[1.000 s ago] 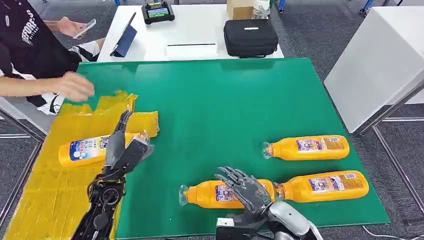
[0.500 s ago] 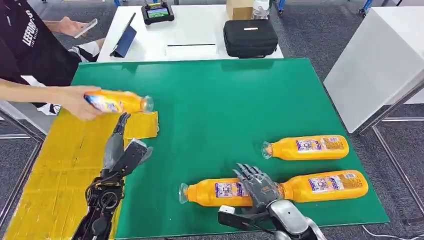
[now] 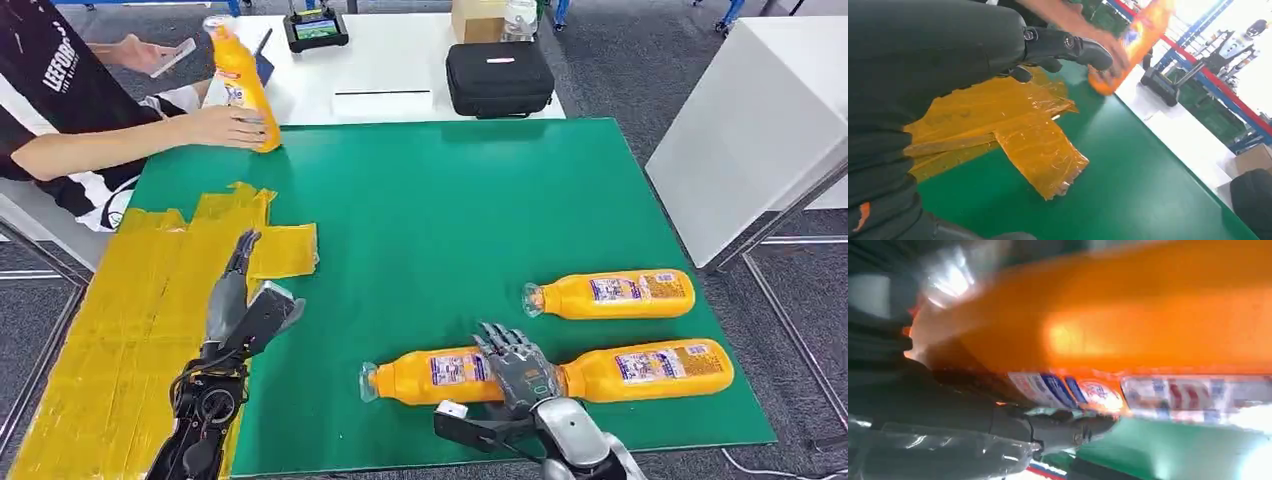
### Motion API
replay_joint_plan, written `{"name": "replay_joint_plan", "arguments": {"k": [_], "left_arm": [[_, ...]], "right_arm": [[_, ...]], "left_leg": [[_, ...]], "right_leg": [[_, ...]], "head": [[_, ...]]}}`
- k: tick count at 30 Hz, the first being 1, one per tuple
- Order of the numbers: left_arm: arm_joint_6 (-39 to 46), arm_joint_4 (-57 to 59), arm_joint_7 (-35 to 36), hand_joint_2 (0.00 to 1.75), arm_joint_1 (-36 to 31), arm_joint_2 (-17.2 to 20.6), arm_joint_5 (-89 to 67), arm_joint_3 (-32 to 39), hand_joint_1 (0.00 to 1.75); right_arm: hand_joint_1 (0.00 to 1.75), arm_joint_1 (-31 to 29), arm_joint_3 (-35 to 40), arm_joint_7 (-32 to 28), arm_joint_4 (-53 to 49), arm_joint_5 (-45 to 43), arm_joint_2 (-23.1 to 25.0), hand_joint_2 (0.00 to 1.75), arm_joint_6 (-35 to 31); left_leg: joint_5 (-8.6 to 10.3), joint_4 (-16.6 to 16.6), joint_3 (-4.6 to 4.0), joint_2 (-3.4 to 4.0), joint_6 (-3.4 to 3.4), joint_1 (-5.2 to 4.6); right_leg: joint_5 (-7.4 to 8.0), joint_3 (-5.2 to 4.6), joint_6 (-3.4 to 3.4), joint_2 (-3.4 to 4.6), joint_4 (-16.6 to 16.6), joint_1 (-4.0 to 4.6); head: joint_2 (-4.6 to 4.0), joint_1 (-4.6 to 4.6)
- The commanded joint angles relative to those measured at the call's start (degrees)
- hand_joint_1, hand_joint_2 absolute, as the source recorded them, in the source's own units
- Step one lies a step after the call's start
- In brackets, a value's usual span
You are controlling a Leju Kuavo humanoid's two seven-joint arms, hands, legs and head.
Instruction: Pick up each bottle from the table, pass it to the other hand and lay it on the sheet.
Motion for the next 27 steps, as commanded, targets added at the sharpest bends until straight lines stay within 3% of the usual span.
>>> {"name": "replay_joint_plan", "arguments": {"k": [1, 6, 11, 13, 15, 18, 22, 25, 27], "left_arm": [[-0.9, 0.9, -0.3, 1.75, -0.7, 0.0, 0.7, -0.6, 0.00], [-0.4, -1.8, -0.7, 1.75, -0.2, 0.1, 0.1, -2.1, 0.00], [-0.7, -4.8, -0.5, 1.75, 0.8, 0.1, -0.4, -4.5, 0.00], [-0.6, -5.1, -0.3, 1.75, 1.0, -0.1, -0.8, -4.9, 0.00], [-0.7, -5.9, 0.4, 1.75, 1.2, 0.0, -2.4, -6.6, 0.00], [-1.1, -5.8, 0.5, 1.75, 1.0, -0.2, -2.5, -8.1, 0.00], [-6.0, -5.3, -1.9, 1.75, -0.1, 0.6, 0.6, -13.5, 0.00], [-8.0, -3.6, 1.2, 1.75, -2.7, 0.6, 3.0, -18.1, 0.00], [-8.0, -3.4, 1.5, 1.75, -3.0, 0.5, 3.2, -18.5, 0.00]], "right_arm": [[1.75, 0.2, -3.7, -2.1, 3.4, -2.4, 2.8, 1.75, -1.5], [1.75, -0.1, -6.2, -3.6, 2.9, -6.3, 4.3, 1.75, -3.5], [1.75, -0.6, -12.0, -7.6, 1.6, -16.8, 8.0, 1.75, -11.6], [1.75, -1.1, -12.2, -7.6, 1.4, -16.8, 7.9, 1.75, -11.5], [1.75, -1.5, -15.7, -11.0, 2.0, -23.9, 10.9, 1.75, -17.6], [1.75, -2.0, -16.2, -12.4, 2.5, -26.3, 11.5, 1.75, -18.7], [1.75, -2.7, -19.3, -22.7, 3.0, -43.6, 14.8, 1.75, -22.0], [1.75, -4.4, -19.2, -29.8, 5.3, -55.3, 15.3, 1.75, -23.0], [1.75, -4.7, -18.9, -30.0, 5.9, -55.6, 15.2, 1.75, -23.2]], "left_leg": [[-0.04, -0.1, 0.15, -0.03, -0.08, 0.01], [-0.12, 0.0, 0.24, -0.03, -0.11, 0.03], [-0.15, 0.0, 0.14, 0.03, -0.13, 0.01], [-0.08, 0.0, -0.07, 0.05, -0.09, 0.00], [-0.12, 0.0, 0.00, 0.06, -0.11, -0.01], [-0.11, 0.0, -0.01, -0.01, -0.12, 0.00], [-0.05, 0.0, -0.13, 0.01, -0.08, -0.01], [-0.05, 0.0, -0.17, -0.11, -0.11, 0.02], [-0.10, 0.0, -0.02, -0.09, -0.12, 0.03]], "right_leg": [[-0.05, 0.16, -0.06, 0.02, -0.1, 0.00], [-0.12, 0.30, -0.06, 0.03, -0.1, 0.02], [-0.14, 0.21, -0.07, 0.10, 0.0, 0.00], [-0.07, -0.01, -0.04, 0.10, 0.0, -0.01], [-0.10, 0.06, -0.05, 0.12, 0.0, -0.01], [-0.12, 0.07, -0.05, 0.05, 0.0, 0.00], [-0.07, -0.06, -0.04, 0.05, 0.0, -0.01], [-0.10, -0.06, -0.06, -0.04, 0.0, 0.01], [-0.13, 0.10, -0.07, 0.01, 0.0, 0.02]], "head": [[0.00, -0.02], [0.00, 0.02], [0.00, 0.00], [0.00, 0.00], [0.00, 0.00], [0.00, 0.02], [0.00, 0.00], [0.00, 0.00], [0.00, -0.02]]}}
